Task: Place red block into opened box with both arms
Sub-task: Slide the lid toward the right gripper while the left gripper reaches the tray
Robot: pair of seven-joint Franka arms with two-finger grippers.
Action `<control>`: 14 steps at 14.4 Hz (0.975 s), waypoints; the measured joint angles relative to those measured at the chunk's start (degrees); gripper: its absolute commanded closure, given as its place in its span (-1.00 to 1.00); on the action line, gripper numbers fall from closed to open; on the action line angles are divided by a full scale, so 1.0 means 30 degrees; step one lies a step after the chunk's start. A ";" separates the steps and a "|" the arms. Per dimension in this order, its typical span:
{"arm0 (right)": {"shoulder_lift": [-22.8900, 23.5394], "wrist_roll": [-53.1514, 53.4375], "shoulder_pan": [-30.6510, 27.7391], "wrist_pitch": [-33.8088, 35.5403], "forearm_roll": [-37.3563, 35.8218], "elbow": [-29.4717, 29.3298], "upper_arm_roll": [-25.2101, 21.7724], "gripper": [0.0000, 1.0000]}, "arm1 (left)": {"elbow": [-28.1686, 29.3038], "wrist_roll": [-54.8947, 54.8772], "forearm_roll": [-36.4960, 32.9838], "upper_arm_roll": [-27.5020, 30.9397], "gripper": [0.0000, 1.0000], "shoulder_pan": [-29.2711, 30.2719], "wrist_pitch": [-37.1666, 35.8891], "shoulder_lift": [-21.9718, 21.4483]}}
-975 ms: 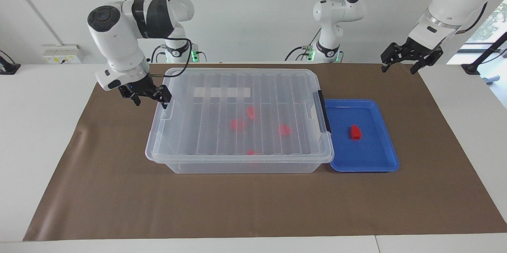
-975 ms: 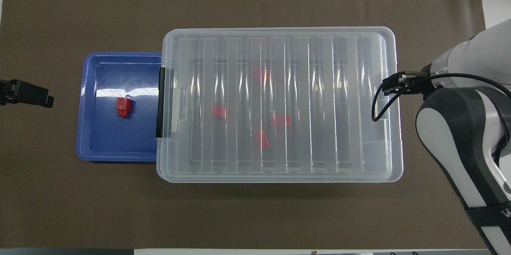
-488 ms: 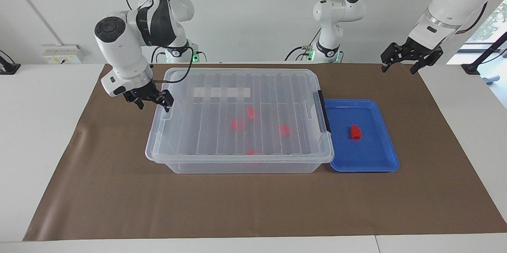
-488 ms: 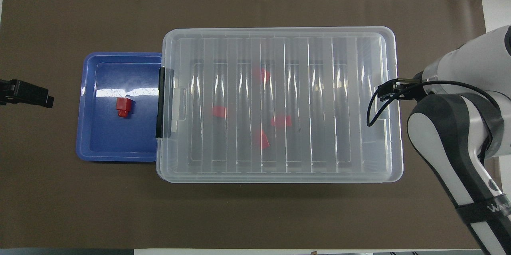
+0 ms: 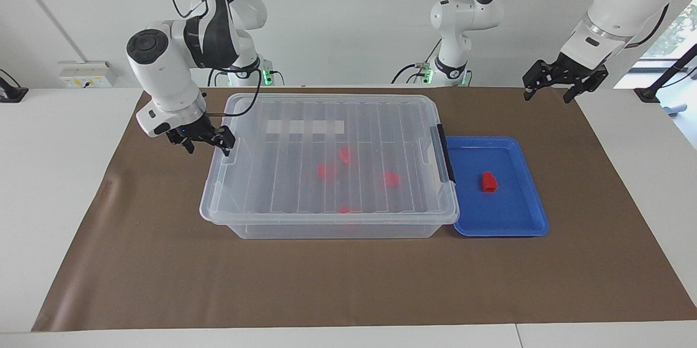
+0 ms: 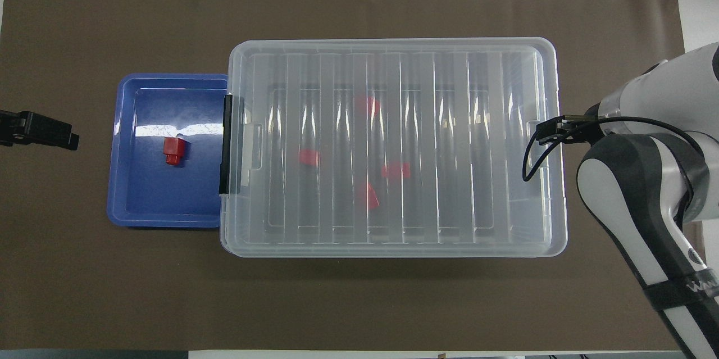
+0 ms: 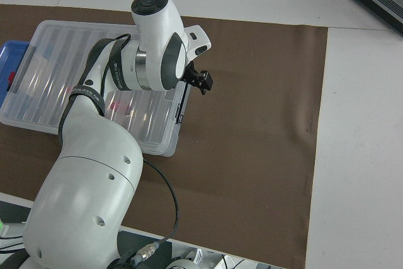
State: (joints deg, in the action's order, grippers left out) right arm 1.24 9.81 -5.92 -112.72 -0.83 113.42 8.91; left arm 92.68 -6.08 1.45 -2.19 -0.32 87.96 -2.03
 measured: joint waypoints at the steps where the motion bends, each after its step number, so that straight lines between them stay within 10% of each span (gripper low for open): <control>1: -0.0002 -0.0303 0.0000 -0.0012 0.0000 0.0018 -0.0119 -1.00 | 0.0791 -0.0001 0.0000 -0.0005 -1.00 -0.0005 0.0816 -0.0230; 14: -0.0079 -0.4131 -0.0095 -0.1125 0.0005 0.0373 -0.1994 -1.00 | 0.9919 -0.0215 0.0000 -0.0119 -1.00 -0.1076 1.2269 0.0870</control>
State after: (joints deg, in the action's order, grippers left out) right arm 1.00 -2.58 -6.20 -116.10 -0.81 114.54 2.92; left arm 122.44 -6.72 1.45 -2.55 -3.55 124.76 0.58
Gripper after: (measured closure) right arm 0.000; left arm 0.000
